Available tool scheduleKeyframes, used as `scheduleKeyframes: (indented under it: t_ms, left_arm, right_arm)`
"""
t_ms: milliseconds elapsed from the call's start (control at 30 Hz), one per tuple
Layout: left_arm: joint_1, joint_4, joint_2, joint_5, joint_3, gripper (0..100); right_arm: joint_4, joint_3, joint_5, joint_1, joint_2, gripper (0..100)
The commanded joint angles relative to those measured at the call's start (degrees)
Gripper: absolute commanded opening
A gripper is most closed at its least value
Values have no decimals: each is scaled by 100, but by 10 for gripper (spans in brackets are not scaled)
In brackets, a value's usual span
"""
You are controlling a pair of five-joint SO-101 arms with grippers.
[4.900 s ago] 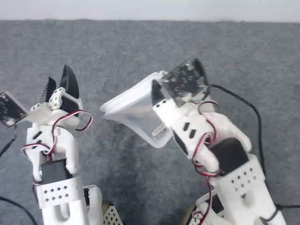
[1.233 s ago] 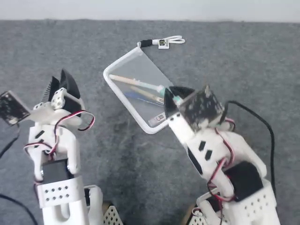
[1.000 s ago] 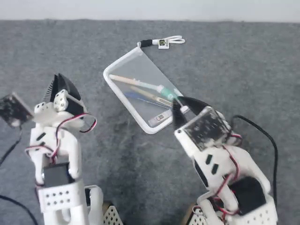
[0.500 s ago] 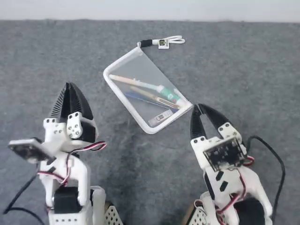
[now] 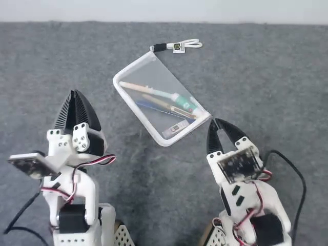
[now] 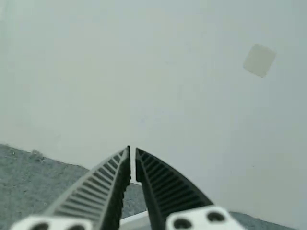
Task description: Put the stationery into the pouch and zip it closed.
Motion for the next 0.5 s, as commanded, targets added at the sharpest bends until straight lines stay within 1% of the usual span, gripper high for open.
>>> scheduleKeyframes:
  t_ms: [0,133,367,467]
  left_arm:
    - [-9,0,-123,-316,92,13]
    - [35,-9,-123,-870,435,13]
    - [35,9,-123,-1389,1033,15]
    - [35,0,-123,-1609,1402,58]
  right_arm:
    - [-4,132,88,31,-4,24]
    - [48,440,105,40,-4,21]
    - [-66,1169,79,40,-4,20]
    - [-84,1495,79,40,-4,20]
